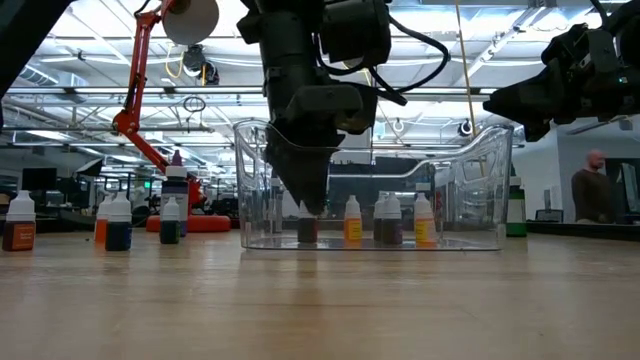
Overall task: Pick & Place food coloring
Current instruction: Put the top small red food coloring bottle into the transparent bin, then put the right small blue food coloring bottle into the transparent bin
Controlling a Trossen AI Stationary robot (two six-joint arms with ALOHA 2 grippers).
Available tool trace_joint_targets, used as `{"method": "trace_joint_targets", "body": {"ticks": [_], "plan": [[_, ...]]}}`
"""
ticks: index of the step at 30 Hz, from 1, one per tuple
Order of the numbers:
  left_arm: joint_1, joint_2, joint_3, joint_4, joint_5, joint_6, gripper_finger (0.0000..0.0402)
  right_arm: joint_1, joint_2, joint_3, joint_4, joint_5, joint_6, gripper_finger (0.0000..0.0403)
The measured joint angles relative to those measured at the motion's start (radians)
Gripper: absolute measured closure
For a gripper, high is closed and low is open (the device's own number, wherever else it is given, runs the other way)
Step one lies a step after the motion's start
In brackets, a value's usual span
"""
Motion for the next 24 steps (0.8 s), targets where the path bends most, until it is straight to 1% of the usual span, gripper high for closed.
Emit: {"method": "trace_joint_targets", "body": {"ticks": [9,14,18,21,24], "plan": [[0.007,-0.086,0.001,0.053,-0.044,0.022,0.0287,0.000,0.001,0.000,0.002,0.000,0.000,0.0314],[-0.002,-0.196,0.001,-0.016,-0.062,0.030,0.0286,0.000,0.006,0.000,0.001,0.000,0.000,0.0314],[-0.038,-0.310,0.001,-0.100,-0.151,0.002,0.0286,0.000,0.008,0.000,0.001,0.000,0.000,0.0314],[-0.094,-0.392,-0.003,-0.177,-0.233,-0.058,0.0286,0.000,0.008,0.000,0.001,0.000,0.000,0.0314],[-0.158,-0.453,-0.044,-0.259,-0.297,-0.131,0.0286,0.000,0.008,0.000,0.001,0.000,0.000,0.0314]]}}
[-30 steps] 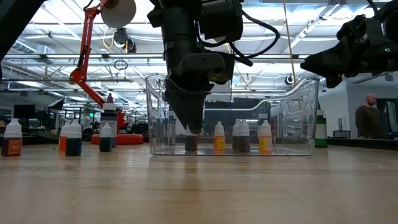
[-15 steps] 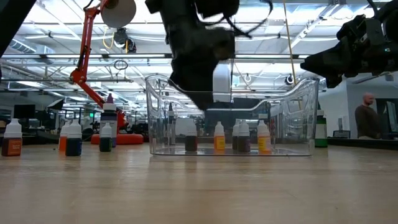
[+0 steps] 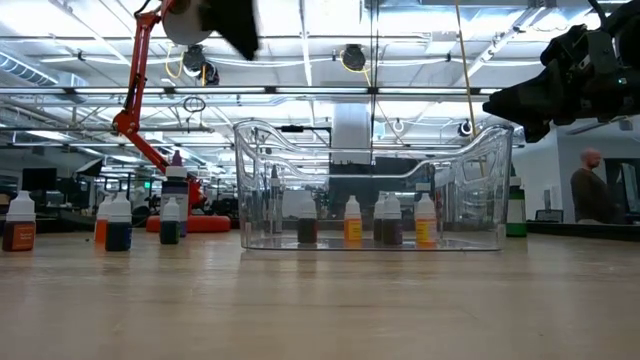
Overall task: Pick & Place food coloring
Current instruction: Put the right small blue food coloring bottle into the transparent bin
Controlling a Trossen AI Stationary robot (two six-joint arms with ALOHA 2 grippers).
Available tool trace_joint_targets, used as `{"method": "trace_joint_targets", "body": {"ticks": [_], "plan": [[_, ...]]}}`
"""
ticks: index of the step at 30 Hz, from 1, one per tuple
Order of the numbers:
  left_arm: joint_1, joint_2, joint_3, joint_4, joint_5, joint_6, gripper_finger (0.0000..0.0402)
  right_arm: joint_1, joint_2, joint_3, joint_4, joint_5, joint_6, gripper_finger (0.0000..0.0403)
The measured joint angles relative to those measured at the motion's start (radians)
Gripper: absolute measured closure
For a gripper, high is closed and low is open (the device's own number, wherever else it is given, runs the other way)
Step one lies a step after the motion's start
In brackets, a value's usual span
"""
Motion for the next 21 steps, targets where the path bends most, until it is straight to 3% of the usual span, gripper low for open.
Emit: {"method": "trace_joint_targets", "body": {"ticks": [5,11,21], "plan": [[-0.069,-0.045,-0.133,-0.052,0.049,-0.139,0.0286,0.000,0.000,0.000,0.000,0.000,0.000,0.0314],[-0.153,-0.045,-0.284,-0.032,0.069,-0.124,0.0275,0.000,0.000,0.000,0.000,0.000,0.000,0.0314],[-0.230,-0.044,-0.441,0.137,0.067,-0.174,0.0189,0.000,0.000,0.000,0.000,0.000,0.000,0.0314]]}}
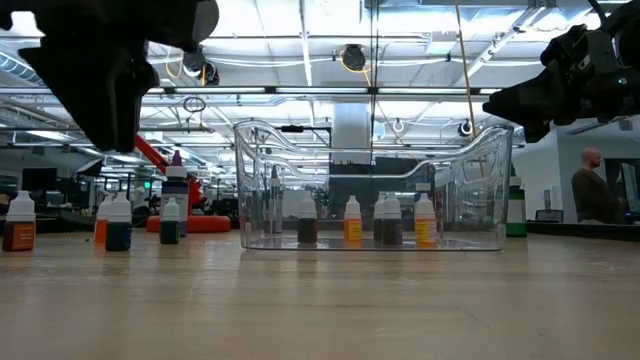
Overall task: Pick & Place food coloring
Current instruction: Put the right small blue food coloring bottle into the transparent bin
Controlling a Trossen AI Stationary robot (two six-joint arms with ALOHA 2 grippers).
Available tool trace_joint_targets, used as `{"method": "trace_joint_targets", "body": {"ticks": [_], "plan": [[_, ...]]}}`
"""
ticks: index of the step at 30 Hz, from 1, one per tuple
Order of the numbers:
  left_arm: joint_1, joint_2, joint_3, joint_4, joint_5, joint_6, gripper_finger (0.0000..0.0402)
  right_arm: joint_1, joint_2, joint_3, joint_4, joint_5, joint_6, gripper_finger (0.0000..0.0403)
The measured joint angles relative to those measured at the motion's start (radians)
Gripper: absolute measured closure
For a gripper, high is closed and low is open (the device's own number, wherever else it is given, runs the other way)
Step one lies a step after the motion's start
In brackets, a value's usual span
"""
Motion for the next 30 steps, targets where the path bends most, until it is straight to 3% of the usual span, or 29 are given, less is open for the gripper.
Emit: {"method": "trace_joint_targets", "body": {"ticks": [18,30], "plan": [[0.015,0.000,-0.203,0.222,-0.018,-0.059,0.0172,0.000,0.000,0.000,0.000,0.000,0.000,0.0314],[0.033,0.000,-0.216,0.247,0.013,0.013,0.0172,0.000,0.000,0.000,0.000,0.000,0.000,0.0314]]}}
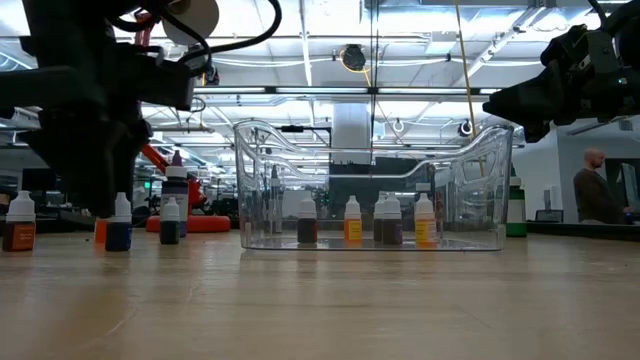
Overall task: Pick & Place food coloring
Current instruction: Put the right small blue food coloring bottle into the transparent bin
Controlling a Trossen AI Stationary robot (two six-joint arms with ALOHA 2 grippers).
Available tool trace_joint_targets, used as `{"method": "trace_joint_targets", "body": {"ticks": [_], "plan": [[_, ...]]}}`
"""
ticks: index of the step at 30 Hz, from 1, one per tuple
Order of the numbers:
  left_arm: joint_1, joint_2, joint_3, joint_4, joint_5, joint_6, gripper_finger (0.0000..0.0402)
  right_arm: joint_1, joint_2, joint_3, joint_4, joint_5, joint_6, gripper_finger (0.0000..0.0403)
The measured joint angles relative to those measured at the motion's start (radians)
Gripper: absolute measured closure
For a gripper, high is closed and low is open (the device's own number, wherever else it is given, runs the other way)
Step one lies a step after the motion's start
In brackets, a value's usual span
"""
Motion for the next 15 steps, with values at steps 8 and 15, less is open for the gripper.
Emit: {"method": "trace_joint_targets", "body": {"ticks": [8,15], "plan": [[0.001,0.000,0.000,0.000,0.001,0.007,0.0172,0.000,0.000,0.000,0.000,0.000,0.000,0.0314],[0.001,0.000,0.000,0.001,-0.010,0.010,0.0172,0.000,0.000,0.000,0.000,0.000,0.000,0.0314]]}}
